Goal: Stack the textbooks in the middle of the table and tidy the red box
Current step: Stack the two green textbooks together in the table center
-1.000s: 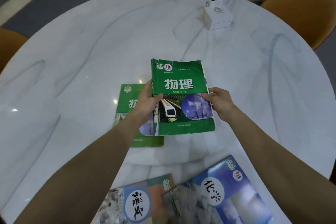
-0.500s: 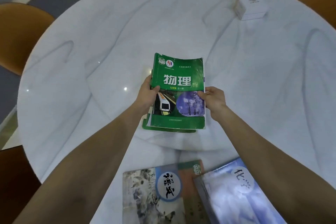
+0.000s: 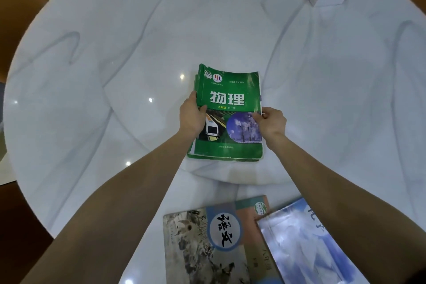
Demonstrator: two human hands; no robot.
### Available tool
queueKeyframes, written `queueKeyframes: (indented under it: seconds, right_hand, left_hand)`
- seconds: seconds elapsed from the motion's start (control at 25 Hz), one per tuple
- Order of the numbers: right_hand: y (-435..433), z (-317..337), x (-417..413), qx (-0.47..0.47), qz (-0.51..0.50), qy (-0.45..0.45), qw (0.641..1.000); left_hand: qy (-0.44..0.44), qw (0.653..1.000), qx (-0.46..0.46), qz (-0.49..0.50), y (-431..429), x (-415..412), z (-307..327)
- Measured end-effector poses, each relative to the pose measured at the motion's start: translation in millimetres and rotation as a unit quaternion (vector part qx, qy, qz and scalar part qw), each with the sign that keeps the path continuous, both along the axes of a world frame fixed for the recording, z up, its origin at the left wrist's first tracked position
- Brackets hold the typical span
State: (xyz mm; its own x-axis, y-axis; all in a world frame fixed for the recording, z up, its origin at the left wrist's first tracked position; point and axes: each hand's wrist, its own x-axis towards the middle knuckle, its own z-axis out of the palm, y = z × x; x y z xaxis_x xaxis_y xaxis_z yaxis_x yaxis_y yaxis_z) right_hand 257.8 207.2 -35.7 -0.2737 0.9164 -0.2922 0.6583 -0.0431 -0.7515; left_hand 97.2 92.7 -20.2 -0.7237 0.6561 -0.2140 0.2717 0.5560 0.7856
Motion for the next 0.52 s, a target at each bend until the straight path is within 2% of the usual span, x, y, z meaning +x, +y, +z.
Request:
queueKeyframes:
  seconds: [0.16,0.36,0.52]
  right_hand:
    - [0,0,-2,0.018,0.022,-0.042,0.999]
    - [-3,-1,-3,0.012,0.037,-0.074,0.996]
    - [0,1,-6,-0.006,0.031,-0.073,0.997]
  left_hand:
    - [0.075,0.993,-0.089,-0.003,2,2,-6]
    - [0.132,0.978,-0.157,0.026,0,9,-13]
    - [0.087,0.981,-0.171,0.041,0,9,-16]
